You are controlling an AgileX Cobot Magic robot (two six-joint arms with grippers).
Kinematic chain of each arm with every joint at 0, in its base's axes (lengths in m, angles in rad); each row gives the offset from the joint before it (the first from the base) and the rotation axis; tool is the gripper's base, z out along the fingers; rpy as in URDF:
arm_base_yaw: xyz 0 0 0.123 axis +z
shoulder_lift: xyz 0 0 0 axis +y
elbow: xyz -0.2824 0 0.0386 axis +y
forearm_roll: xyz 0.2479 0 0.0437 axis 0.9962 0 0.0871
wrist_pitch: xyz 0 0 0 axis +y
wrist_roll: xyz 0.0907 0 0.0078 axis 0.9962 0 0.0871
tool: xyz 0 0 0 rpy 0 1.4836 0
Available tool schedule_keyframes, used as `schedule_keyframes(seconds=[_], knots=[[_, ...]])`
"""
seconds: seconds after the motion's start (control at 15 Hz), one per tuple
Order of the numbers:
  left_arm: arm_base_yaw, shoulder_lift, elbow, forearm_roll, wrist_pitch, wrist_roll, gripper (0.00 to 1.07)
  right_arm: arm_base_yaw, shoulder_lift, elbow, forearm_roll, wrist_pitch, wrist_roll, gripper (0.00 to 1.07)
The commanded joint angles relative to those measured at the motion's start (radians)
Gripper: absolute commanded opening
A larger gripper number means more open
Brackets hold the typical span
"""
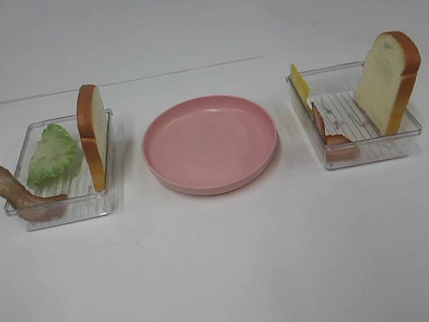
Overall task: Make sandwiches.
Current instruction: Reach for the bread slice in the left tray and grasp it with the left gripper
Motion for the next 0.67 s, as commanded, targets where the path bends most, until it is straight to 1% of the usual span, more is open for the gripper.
schedule_keyframes(seconds=[0.07, 0.13, 0.2, 0.27, 0.4, 0.53, 0.67], knots=[[0.004, -0.005, -0.016, -0.022, -0.042, 0.001, 0.79, -0.007, -0.014, 0.002, -0.001, -0.010, -0.009, 0.76], [0.004, 0.008, -0.022, -0.022, -0.060, 0.000, 0.79, -0.007, -0.014, 0.002, -0.001, -0.010, -0.009, 0.76], [0.004, 0.042, -0.040, -0.022, -0.114, -0.002, 0.79, -0.007, -0.014, 0.002, -0.001, -0.010, -0.009, 0.76], [0.004, 0.141, -0.067, -0.030, -0.218, -0.002, 0.79, -0.007, -0.014, 0.002, -0.001, -0.010, -0.009, 0.76], [0.004, 0.307, -0.093, -0.037, -0.301, -0.002, 0.79, -0.007, -0.014, 0.002, -0.001, -0.010, -0.009, 0.76], [0.004, 0.442, -0.124, -0.037, -0.343, -0.002, 0.79, -0.007, -0.014, 0.002, -0.001, -0.010, -0.009, 0.76], [0.004, 0.657, -0.195, -0.044, -0.355, -0.002, 0.79, -0.007, -0.014, 0.002, -0.001, -0.010, -0.009, 0.76]])
